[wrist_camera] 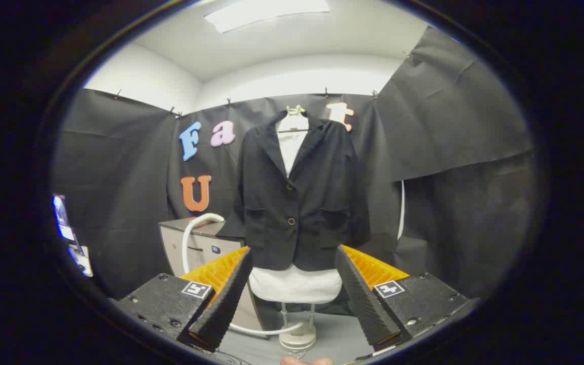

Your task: Iron the clothes twice with a garment steamer, once on the left side and once on the right side.

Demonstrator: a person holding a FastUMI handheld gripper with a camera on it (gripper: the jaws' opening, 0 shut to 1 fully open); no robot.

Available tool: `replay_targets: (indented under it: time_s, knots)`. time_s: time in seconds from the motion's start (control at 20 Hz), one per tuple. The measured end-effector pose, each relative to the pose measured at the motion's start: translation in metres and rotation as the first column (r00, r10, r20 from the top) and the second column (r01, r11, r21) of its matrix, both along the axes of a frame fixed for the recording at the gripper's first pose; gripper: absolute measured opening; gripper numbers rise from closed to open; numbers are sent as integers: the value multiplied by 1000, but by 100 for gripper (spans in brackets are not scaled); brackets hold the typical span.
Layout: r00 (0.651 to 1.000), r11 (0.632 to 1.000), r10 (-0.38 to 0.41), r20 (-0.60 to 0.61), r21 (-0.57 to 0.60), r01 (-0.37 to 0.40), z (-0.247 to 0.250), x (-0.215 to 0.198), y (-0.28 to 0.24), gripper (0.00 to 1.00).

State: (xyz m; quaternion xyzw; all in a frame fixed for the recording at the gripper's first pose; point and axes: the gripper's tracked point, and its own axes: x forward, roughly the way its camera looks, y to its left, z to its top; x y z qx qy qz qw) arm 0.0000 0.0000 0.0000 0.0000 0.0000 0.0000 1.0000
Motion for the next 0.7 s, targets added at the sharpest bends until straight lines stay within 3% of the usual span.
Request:
replay_targets:
  time_s: [0.25,0.7]
  knots:
    - [996,997,81,-34,22,-80,-6,31,5,100]
    - [997,1000,30,-76,12,-29,-15,64,8,100]
